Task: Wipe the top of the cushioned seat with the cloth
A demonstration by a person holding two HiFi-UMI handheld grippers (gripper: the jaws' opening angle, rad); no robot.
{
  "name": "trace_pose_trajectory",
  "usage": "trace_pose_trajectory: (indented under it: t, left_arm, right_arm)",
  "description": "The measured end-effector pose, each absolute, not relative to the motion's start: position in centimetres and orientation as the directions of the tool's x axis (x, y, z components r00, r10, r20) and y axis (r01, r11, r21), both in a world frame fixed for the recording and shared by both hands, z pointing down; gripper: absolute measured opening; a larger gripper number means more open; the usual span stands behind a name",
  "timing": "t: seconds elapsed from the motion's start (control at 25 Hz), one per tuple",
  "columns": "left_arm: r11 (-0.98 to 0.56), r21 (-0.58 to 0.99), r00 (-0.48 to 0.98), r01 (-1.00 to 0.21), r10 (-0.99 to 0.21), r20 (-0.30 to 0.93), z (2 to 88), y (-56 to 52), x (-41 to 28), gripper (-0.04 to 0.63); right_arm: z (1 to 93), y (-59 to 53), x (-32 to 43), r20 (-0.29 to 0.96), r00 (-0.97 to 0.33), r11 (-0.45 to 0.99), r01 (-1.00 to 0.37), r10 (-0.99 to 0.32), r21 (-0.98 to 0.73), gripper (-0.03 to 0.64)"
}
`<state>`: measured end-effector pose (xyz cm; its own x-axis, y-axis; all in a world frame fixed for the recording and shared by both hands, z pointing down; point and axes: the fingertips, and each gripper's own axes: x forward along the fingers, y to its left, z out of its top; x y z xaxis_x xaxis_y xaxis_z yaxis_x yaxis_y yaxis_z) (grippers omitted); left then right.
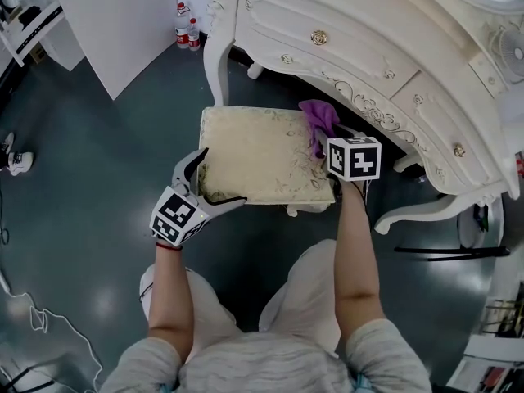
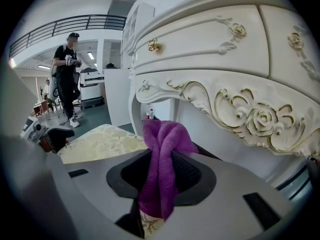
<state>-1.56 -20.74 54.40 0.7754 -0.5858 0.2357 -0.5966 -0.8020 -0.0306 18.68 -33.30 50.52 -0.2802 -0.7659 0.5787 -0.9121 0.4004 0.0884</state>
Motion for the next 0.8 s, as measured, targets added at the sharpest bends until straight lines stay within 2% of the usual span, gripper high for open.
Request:
trace_pose_trajectory:
  t: [0.24, 0.8]
  left_arm:
    - [-0.781, -0.022, 0.736, -0.624, -0.597, 0.319, 56.7, -21.0, -3.4, 0.589]
    - [-0.796, -0.037, 0.739, -0.604, -0.577, 0.348, 57.5, -20.7, -3.0, 0.589]
  right_arm:
    - [52.1, -34.3, 20.4, 0.613, -0.204, 0.336, -0.936, -0.763, 0.107, 0.121]
    - [54.2, -35.1, 21.3, 0.647, -0.14, 0.266, -0.959, -0.75, 0.101, 0.123]
